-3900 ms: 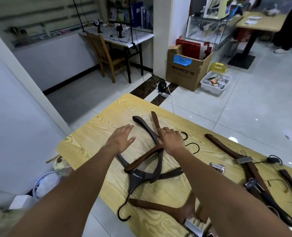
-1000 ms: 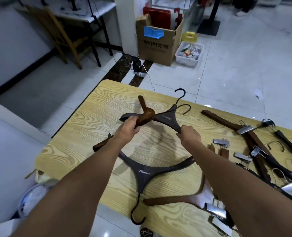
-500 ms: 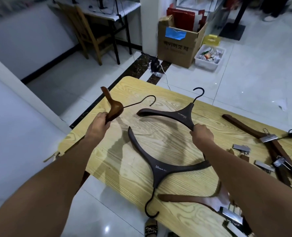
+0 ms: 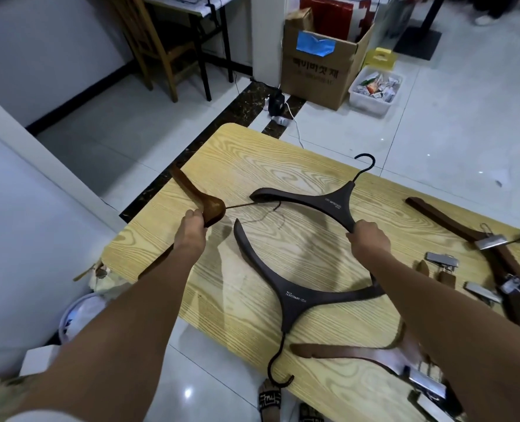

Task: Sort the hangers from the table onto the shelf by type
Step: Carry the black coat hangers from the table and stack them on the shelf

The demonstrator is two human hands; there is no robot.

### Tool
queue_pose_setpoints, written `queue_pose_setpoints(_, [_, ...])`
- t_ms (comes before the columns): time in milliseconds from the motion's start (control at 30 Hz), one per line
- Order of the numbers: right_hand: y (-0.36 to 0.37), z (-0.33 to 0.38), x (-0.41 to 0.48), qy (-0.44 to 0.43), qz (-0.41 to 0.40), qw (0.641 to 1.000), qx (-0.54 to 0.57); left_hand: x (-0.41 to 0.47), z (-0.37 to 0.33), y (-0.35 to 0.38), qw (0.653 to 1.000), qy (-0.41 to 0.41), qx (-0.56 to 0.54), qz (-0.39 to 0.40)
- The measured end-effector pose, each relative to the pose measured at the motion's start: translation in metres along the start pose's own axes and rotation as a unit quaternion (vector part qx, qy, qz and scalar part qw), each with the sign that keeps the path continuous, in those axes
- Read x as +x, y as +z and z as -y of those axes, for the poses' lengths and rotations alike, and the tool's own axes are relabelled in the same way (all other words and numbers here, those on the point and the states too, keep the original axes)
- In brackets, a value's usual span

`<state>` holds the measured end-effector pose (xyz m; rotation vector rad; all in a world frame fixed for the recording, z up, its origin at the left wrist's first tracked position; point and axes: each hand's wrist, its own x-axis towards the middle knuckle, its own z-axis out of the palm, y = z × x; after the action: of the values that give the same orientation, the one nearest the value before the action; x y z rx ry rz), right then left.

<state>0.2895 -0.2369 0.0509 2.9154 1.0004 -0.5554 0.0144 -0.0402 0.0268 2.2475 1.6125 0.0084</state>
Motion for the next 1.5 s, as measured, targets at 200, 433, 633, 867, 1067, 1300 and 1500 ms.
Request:
queue_pose_setpoints(200, [-0.003, -0.009, 0.001, 0.022, -0.005, 1.000, 0.004, 0.014, 0.001, 0.011, 0.998, -0.001, 0.030, 0.047])
queue_pose_setpoints(433, [-0.014, -0.019, 0.002, 0.020, -0.028, 0.999, 0.041, 0.016, -0.033, 0.006, 0.994, 0.092, 0.027, 0.052])
queue_pose_setpoints(633, [-0.027, -0.025, -0.005, -0.012, -0.034, 0.998, 0.048, -0.019, -0.090, 0.024, 0.975, 0.204, 0.067, 0.052])
queue_pose_setpoints(867, [-0.037, -0.032, -0.007, -0.077, -0.028, 0.996, 0.039, -0.060, -0.118, 0.045, 0.982, 0.162, 0.092, 0.044])
queue_pose_setpoints(1067, [-0.037, -0.041, -0.008, -0.136, -0.009, 0.990, 0.041, -0.092, -0.123, 0.058, 0.993, 0.070, 0.094, 0.031])
queue_pose_setpoints(1300, [-0.025, -0.056, -0.006, -0.191, 0.006, 0.981, 0.019, -0.135, -0.136, 0.089, 0.996, -0.034, 0.070, 0.036])
queue_pose_setpoints(1500, [-0.014, -0.062, -0.004, -0.215, 0.012, 0.976, 0.015, -0.152, -0.139, 0.110, 0.994, -0.089, 0.055, 0.041])
